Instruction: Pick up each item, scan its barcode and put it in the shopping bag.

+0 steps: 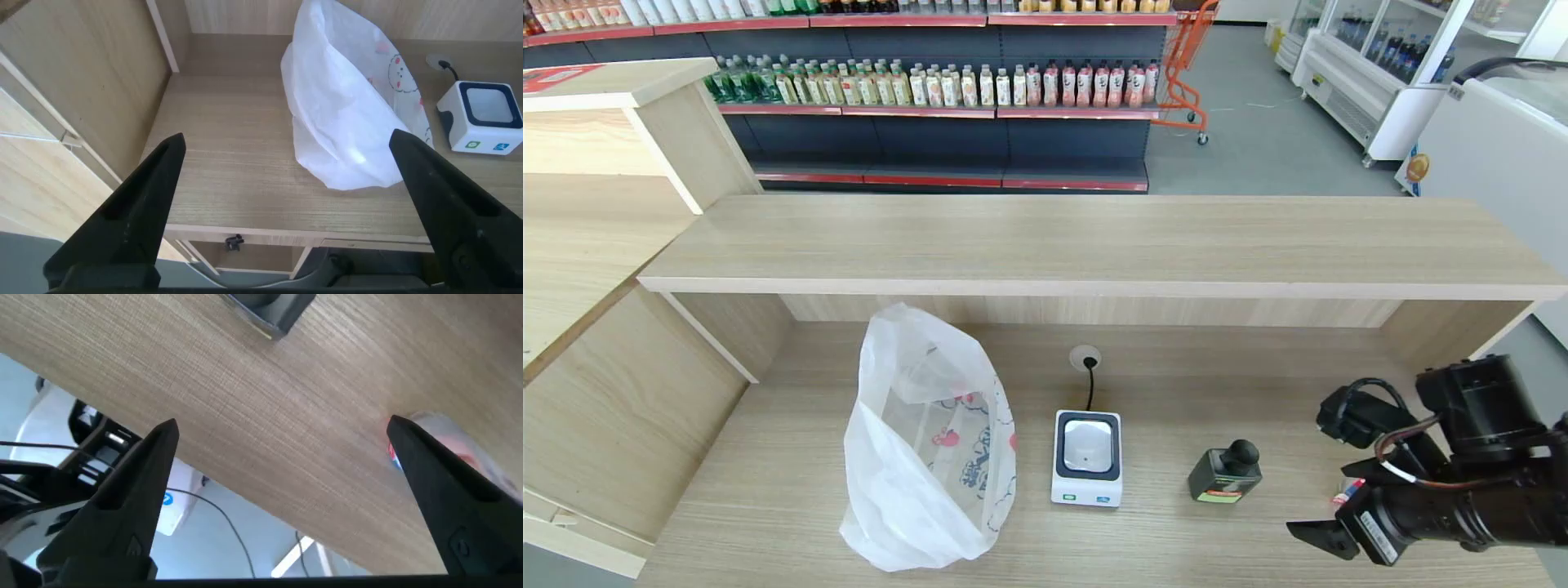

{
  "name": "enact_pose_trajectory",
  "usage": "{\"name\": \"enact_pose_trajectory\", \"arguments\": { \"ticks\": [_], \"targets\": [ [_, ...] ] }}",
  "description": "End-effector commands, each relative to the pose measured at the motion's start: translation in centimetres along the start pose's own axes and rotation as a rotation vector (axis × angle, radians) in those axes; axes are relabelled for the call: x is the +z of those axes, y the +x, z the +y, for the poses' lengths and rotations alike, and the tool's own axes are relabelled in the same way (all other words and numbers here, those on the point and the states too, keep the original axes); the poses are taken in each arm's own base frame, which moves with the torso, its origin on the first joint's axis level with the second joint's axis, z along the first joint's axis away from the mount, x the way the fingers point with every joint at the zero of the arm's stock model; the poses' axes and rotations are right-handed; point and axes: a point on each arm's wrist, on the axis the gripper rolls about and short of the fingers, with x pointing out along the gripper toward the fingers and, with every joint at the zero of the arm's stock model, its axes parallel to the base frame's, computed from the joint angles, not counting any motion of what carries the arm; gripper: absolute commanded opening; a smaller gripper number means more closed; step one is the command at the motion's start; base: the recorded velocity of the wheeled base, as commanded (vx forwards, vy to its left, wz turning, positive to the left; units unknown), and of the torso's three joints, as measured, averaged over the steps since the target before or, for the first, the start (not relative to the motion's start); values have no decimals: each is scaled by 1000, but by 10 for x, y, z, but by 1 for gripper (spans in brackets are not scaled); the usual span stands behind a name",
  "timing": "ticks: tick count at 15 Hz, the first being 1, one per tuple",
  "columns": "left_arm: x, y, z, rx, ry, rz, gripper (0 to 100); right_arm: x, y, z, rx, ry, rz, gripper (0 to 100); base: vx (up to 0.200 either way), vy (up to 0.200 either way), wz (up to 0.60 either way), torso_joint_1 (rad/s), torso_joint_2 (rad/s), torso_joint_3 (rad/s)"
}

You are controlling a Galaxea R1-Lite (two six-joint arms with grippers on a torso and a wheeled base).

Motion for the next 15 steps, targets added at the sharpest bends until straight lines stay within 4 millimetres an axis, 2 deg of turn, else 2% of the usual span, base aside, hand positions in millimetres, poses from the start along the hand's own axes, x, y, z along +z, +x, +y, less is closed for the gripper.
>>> {"name": "enact_pose_trajectory", "arguments": {
  "ticks": [1, 7, 11, 15],
  "targets": [
    [0, 0, 0, 0, 1, 0, 100, -1, 33, 1, 37, -72, 52, 100, 0, 0, 0, 0, 0, 0],
    [0, 0, 0, 1, 0, 0, 100, 5, 74, 2, 128, -249, -49, 100, 0, 0, 0, 0, 0, 0],
    [0, 0, 0, 1, 1, 0, 100, 13, 100, 5, 173, -274, -111, 100, 0, 0, 0, 0, 0, 0],
    [0, 0, 0, 0, 0, 0, 100, 27, 117, 6, 189, -297, -166, 100, 0, 0, 0, 0, 0, 0]
  ]
}}
